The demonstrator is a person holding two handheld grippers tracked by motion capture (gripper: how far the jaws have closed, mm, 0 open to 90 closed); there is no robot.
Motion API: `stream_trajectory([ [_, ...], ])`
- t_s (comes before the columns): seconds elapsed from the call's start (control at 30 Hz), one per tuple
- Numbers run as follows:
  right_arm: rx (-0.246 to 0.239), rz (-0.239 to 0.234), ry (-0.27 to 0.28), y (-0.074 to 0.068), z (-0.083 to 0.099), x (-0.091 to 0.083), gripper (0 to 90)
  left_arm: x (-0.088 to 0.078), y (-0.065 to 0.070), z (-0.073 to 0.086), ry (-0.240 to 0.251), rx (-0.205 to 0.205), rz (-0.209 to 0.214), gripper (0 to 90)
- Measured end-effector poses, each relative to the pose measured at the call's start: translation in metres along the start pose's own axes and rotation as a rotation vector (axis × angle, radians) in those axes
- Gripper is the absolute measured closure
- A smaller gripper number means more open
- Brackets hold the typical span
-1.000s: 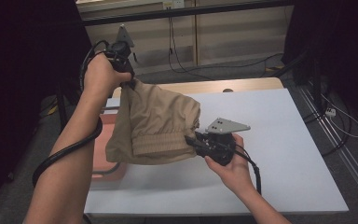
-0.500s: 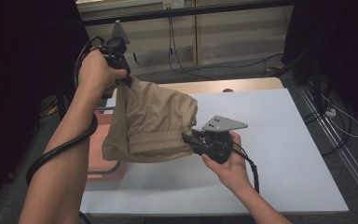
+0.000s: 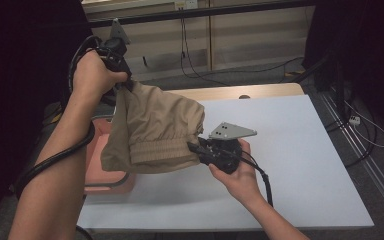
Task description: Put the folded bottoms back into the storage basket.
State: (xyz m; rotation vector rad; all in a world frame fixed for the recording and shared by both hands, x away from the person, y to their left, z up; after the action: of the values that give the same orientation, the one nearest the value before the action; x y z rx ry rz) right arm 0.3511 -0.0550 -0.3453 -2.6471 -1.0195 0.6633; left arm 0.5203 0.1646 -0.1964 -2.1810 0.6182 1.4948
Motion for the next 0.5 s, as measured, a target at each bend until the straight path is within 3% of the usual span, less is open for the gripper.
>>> stream_trajectory([
  [0.5, -0.007, -0.02, -0.003, -0.011, -0.003, 0.011, 73.3, -0.006, -0.013, 0.008, -0.003, -0.017, -0.009, 86.5],
])
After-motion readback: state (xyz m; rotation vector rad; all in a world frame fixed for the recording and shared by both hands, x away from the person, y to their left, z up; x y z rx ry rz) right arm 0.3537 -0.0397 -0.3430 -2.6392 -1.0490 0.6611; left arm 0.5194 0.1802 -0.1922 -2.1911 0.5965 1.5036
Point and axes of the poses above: each handheld gripper's, and its own axes: x roughly forward along the jaws, z roughly out of its underside, y roughly to its right, the point moved 4 cm from there along x, roughly forward along the jaws, and after that the axes turned 15 degrees about x, right-handed, at the moved point
